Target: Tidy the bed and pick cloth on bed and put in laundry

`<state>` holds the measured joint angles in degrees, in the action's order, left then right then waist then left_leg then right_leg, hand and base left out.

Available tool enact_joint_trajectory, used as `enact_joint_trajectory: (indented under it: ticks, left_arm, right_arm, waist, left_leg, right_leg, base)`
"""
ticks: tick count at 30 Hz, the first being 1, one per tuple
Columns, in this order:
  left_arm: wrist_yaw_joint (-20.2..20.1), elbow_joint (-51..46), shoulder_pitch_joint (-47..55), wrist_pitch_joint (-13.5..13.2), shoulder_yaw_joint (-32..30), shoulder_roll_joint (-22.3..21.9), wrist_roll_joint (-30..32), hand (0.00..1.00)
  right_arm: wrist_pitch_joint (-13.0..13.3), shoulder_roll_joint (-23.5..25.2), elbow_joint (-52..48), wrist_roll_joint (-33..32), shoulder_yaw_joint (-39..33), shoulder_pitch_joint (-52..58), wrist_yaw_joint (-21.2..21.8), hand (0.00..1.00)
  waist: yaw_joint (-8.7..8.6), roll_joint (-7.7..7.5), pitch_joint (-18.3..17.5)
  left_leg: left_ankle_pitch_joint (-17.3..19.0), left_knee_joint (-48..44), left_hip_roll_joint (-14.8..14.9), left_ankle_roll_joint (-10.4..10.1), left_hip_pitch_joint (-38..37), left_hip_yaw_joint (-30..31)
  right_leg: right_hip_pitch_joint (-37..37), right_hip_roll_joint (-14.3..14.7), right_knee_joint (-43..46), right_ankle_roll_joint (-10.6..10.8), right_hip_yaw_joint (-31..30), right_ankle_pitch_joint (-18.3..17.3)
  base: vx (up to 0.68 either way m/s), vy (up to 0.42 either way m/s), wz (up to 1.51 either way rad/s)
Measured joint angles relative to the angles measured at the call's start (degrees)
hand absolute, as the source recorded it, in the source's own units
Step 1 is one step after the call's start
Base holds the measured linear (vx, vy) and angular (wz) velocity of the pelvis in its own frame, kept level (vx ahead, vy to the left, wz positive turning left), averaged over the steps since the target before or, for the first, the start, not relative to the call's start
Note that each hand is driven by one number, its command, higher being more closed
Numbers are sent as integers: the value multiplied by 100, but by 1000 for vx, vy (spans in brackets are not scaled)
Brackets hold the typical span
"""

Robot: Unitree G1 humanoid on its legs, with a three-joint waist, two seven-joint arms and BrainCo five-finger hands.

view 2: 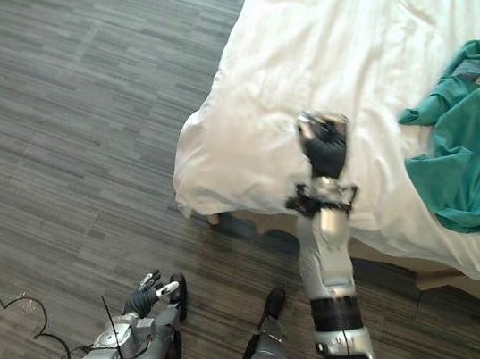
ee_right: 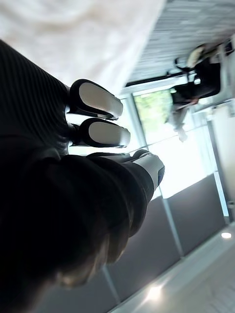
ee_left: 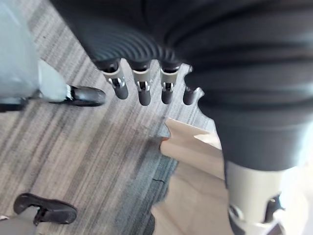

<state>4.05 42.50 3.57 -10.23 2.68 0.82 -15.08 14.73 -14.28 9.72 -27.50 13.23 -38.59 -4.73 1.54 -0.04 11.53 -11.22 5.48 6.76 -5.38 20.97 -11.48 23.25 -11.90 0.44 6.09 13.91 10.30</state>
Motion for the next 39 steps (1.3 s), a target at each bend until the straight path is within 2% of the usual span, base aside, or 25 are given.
enact_joint_trajectory:
  ticks: [3,5,7,9,11,13,14,17,20,24,25,27,29,31,32,33,35,36,37,38,39]
  left_arm:
    - [46,-3,-115,-29,-117,153,69,0]
    - [111,-30,-161,-40,-197,216,120,0]
    - [133,-22,-280,-36,-300,269,120,0]
    - [141,-20,-374,-39,-300,293,119,0]
    - [147,-13,-483,-49,-284,287,116,0]
    - [155,23,-620,-126,-275,286,115,0]
    - [173,46,-748,-157,-254,288,105,0]
    - [256,153,-1146,-276,-186,347,92,0]
    - [252,244,-1502,-415,80,350,-11,0]
    - [230,286,-1837,-481,444,322,-39,0]
    - [228,281,-1856,-481,459,321,-48,0]
    - [219,232,-1902,-525,466,309,-66,0]
    - [221,180,-1900,-529,418,279,-72,0]
    - [204,71,-1846,-487,62,110,-72,0]
    - [202,32,-1833,-460,-96,36,-72,0]
    - [197,20,-1828,-411,-345,-88,-69,0]
    - [129,-2,-1782,-366,-573,-250,-55,0]
    - [91,-28,-1732,-350,-646,-337,-42,0]
    - [88,-32,-1709,-338,-701,-396,-26,0]
    - [86,-23,-1650,-263,-747,-475,0,0]
    - [69,-12,-1550,-189,-782,-508,10,0]
  right_arm:
    - [-7,-5,526,116,286,-1160,5,100]
    - [-6,-9,734,119,472,-1821,0,100]
    - [-2,-8,979,234,624,-2515,-9,100]
    - [-8,-22,1384,371,660,-2920,-37,100]
    - [-29,-46,1844,502,660,-3279,-92,100]
    - [-51,-108,2377,561,658,-3630,-170,100]
    - [-75,-185,2780,576,662,-3861,-194,100]
    - [-221,-497,3856,735,699,-4437,-281,100]
    - [-379,-1085,4671,848,807,-4751,-279,100]
    - [-396,-1093,5075,892,990,-4633,-118,100]
    - [-390,-1093,5094,887,969,-4584,-117,100]
    - [-181,-1063,5039,893,918,-4399,-42,100]
    - [-38,-842,4882,897,426,-4157,-17,100]
    - [129,-118,4509,895,-38,-3561,-28,100]
    - [158,82,4465,906,-50,-3382,-28,100]
    - [107,500,4471,910,-34,-2909,-36,100]
    - [-264,1011,4812,949,-143,-1784,-126,100]
    - [-526,1286,5030,1012,-360,-873,-169,100]
    - [-650,1361,5124,1012,-510,-415,-183,100]
    - [-860,1435,5241,1014,-756,503,-180,100]
    - [-980,1518,5240,1018,-1082,1223,-173,100]
  waist:
    - [251,-16,276]
    - [269,42,543]
    - [378,71,896]
    - [539,125,975]
    - [640,257,1055]
    - [833,344,1151]
    - [926,439,1222]
    - [1169,563,1377]
    - [1294,721,1528]
    - [1414,784,1591]
    - [1418,784,1591]
    - [1431,784,1591]
    - [1393,779,1588]
    - [1147,759,1579]
    - [1084,738,1569]
    - [975,672,1537]
    - [850,589,1498]
    - [796,503,1455]
    - [757,474,1441]
    - [651,432,1421]
    - [491,317,1362]
  left_leg:
    - [-102,-5,-50,27,79,148]
    - [-138,-5,-71,9,169,341]
    - [-195,-5,-82,-49,354,577]
    - [-256,-5,-85,-100,635,791]
    - [-342,-6,-78,-96,920,1000]
    - [-403,-7,-72,-120,1168,1073]
    - [-454,-7,-74,-88,1342,1147]
    - [-547,-8,-66,-98,1853,1224]
    - [-647,-9,-69,-22,2299,1294]
    - [-694,-9,-92,34,2513,1244]
    - [-694,-9,-96,34,2524,1243]
    - [-670,-9,-117,5,2551,1113]
    - [-633,-9,-159,-31,2526,1001]
    - [-613,-10,-178,-3,2405,890]
    - [-612,-10,-192,-2,2345,828]
    - [-567,-10,-216,61,2163,716]
    - [-506,-10,-254,124,1770,615]
    - [-444,-10,-268,128,1513,551]
    - [-408,-10,-272,129,1397,531]
    - [-333,-9,-281,128,1139,520]
    - [-304,-9,-274,107,898,464]
  right_leg:
    - [-13,-9,-29,-19,99,60]
    - [-14,-25,2,-21,246,64]
    - [87,-30,57,-24,392,63]
    - [283,-16,67,-36,519,71]
    - [445,6,61,-59,691,86]
    - [643,20,38,-110,768,128]
    - [770,30,21,-120,819,146]
    - [1157,85,-173,-145,878,314]
    - [1486,101,-329,-145,955,444]
    - [1708,75,-374,-130,918,482]
    - [1720,72,-373,-130,914,483]
    - [1795,46,-348,-117,845,491]
    - [1805,9,-343,-100,785,499]
    - [1806,-96,-166,-43,678,450]
    - [1801,-132,-92,-17,629,416]
    - [1752,-189,60,-4,527,334]
    - [1483,-254,200,24,453,212]
    - [1340,-297,346,32,380,76]
    - [1262,-316,426,22,334,4]
    - [1076,-347,568,19,329,-135]
    - [913,-358,657,30,312,-210]
  base:
    - [-66,10,22]
    - [-83,1,33]
    - [-100,-5,29]
    - [-106,-44,27]
    - [-91,-52,28]
    - [-71,-45,12]
    - [-67,-41,6]
    - [-51,-27,-1]
    - [0,3,-2]
    - [14,11,-4]
    - [0,0,0]
    - [15,34,-8]
    - [6,50,-8]
    - [9,51,-4]
    - [6,45,-11]
    - [2,29,-13]
    - [7,-6,-8]
    - [0,0,0]
    - [33,-39,1]
    - [46,-49,-2]
    - [51,-56,-6]
